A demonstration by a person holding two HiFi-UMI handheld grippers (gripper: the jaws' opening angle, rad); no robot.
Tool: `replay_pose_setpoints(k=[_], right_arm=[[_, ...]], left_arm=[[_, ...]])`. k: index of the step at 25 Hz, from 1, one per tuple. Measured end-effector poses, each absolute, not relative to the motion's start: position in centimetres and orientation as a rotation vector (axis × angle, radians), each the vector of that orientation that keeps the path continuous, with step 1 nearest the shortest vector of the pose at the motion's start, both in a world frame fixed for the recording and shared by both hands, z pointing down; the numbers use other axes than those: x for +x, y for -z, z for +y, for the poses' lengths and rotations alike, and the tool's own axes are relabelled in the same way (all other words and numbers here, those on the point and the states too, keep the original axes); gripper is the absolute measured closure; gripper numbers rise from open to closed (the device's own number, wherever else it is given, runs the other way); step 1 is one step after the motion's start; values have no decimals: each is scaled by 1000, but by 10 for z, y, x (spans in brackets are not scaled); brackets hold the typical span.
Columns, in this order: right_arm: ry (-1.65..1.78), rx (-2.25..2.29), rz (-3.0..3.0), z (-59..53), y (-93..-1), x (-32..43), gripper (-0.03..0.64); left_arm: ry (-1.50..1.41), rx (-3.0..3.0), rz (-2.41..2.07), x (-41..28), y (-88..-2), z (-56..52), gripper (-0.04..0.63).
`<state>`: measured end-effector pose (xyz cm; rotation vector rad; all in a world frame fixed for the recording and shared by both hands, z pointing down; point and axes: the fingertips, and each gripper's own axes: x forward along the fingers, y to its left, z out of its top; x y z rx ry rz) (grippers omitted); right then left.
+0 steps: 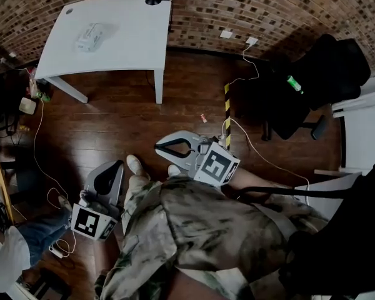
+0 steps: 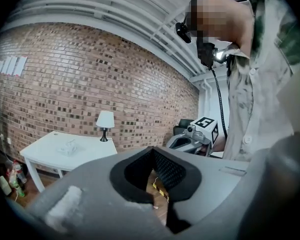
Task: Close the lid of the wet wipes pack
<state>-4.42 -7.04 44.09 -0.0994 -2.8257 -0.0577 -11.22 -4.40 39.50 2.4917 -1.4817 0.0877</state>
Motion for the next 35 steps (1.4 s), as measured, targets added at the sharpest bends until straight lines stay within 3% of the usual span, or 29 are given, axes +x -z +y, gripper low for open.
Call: replay_pose_setpoints(k=[20, 35], right_arm=[[127, 96, -2811, -179, -432, -240, 614], [221, 50, -2800, -280, -457, -328, 614]], left_arm=[[-133, 2615, -1361, -314, -397, -133, 595], [-99, 2573, -1455, -379, -398, -193, 595]])
